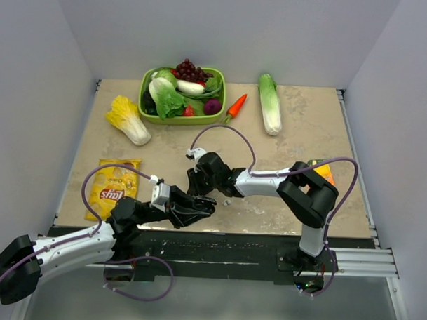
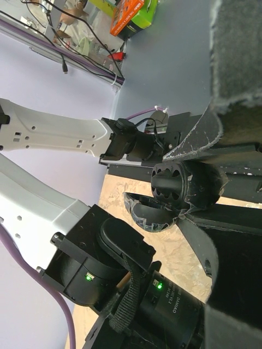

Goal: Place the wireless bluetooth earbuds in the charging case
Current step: Pick up the earbud from the center of the board.

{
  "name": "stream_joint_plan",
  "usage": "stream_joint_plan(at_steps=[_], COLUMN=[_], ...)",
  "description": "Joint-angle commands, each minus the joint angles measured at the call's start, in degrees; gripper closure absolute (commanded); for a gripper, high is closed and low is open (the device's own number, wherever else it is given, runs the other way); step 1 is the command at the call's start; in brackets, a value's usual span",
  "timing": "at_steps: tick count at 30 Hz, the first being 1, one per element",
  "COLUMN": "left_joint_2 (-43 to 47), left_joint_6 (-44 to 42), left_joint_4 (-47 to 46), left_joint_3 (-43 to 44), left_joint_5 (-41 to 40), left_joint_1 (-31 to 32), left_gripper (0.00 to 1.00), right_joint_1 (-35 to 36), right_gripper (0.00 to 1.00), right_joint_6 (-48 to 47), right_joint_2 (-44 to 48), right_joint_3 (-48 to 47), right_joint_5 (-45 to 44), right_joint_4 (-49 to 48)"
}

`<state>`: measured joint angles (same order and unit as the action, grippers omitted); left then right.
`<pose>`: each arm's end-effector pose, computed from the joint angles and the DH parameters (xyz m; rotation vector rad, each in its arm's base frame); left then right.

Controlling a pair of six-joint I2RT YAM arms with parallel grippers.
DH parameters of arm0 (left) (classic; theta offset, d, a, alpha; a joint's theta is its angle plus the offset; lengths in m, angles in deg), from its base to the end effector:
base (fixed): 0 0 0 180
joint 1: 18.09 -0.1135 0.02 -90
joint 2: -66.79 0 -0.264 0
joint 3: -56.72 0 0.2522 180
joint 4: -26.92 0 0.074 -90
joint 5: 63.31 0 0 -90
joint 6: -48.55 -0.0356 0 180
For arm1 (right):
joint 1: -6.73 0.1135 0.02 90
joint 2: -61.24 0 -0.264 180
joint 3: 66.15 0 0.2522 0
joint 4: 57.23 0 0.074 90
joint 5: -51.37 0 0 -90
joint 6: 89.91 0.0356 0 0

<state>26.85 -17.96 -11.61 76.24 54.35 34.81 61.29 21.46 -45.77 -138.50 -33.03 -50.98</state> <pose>0.0799 -0.1330 0.2278 0.7919 1.1983 -1.4230 0.2218 0.3176 0.1509 -0.7405 2.2961 0.7706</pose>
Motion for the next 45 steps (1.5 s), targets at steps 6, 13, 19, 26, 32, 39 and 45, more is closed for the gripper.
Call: stream_joint_plan(at_steps=[6,13,19,26,32,39,45], left_joint_2=[0.7,0.7,1.0,-0.1,-3.8,-12.4,-15.6], left_joint_6=[0.8,0.9,0.8,1.0,4.0,6.1,6.3], left_joint_4=[-4.0,-4.0,-4.1,-5.4,-11.1,-17.4,-17.4], left_joint_3=[-0.6,-0.7,-0.9,-0.4,-1.3,1.5,4.3], left_joint_5=[-0.1,-0.2,-1.2,-2.8,-5.4,-3.2,-1.9], left_joint_1=[0.3,0.3,0.3,0.3,0.0,-1.8,-2.8], left_gripper=[1.00,1.00,1.00,1.00,1.00,1.00,1.00], right_joint_1=[0.4,0.3,-2.1,-6.3,-6.3,-6.2,-6.2], right_gripper=[0.75,0.92,1.00,1.00,1.00,1.00,1.00], right_joint_6=[-0.7,0.0,3.3,3.4,-0.3,-3.2,-4.4], right_joint_2=[-1.4,-0.8,6.8,26.2,44.8,58.1,63.7], right_joint_3=[1.0,2.0,5.9,9.9,11.0,11.9,12.9], right_joint_5=[2.0,2.6,-2.8,-11.4,-16.6,-9.6,4.5], right_joint_4=[-1.8,-2.9,-4.1,4.2,13.4,16.6,16.2])
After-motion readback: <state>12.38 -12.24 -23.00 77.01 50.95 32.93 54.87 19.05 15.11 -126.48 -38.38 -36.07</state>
